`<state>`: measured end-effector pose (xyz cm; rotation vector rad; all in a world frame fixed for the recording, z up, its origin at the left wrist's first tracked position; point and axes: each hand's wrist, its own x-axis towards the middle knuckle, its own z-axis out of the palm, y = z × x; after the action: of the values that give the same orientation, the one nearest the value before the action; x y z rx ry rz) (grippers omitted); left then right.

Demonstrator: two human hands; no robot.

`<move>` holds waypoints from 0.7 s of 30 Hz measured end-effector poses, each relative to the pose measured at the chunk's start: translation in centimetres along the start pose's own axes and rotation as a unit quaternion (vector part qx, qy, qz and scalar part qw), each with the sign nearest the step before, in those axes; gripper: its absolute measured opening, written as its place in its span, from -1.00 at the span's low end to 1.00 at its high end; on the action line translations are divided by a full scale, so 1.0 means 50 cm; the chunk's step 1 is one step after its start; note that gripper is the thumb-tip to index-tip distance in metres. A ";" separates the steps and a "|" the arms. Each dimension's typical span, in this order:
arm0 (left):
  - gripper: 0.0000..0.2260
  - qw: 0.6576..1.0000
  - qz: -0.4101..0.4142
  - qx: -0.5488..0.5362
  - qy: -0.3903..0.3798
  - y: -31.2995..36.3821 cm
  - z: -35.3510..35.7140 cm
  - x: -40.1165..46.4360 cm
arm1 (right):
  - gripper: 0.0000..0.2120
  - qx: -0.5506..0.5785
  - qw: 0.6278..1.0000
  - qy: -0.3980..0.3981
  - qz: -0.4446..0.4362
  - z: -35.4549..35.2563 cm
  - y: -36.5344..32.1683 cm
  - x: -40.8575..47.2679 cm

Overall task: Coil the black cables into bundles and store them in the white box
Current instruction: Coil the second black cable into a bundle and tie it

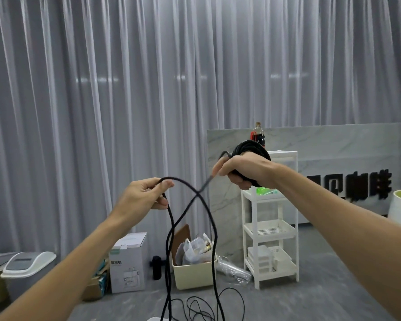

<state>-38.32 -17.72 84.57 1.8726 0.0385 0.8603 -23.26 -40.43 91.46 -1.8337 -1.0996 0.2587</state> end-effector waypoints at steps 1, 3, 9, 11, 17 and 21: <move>-0.84 1.000 -0.004 -0.011 -0.003 -0.002 0.001 -0.001 | -0.80 0.031 0.999 -0.015 0.006 0.000 0.000 0.000; -0.85 1.000 -0.008 -0.015 -0.007 -0.003 0.003 -0.004 | -0.78 0.088 0.994 -0.057 0.009 0.001 -0.003 -0.002; -0.89 0.998 0.011 0.051 -0.028 0.006 0.014 -0.012 | -0.71 0.243 0.958 -0.153 -0.016 0.009 -0.009 -0.008; -0.89 0.997 0.016 0.067 -0.018 0.008 0.020 -0.011 | -0.70 0.295 0.936 -0.189 -0.030 0.015 -0.010 -0.011; -0.91 0.996 0.016 0.085 -0.011 0.011 0.028 -0.007 | -0.71 0.424 0.854 -0.291 -0.076 0.041 -0.018 -0.022; -0.79 0.997 -0.037 0.032 -0.065 0.009 0.019 -0.015 | -0.67 0.446 0.845 -0.277 -0.096 0.051 -0.034 -0.025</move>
<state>-38.47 -18.99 84.35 1.9705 0.0547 0.6940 -26.44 -39.59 91.16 -0.8038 -1.2319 1.0409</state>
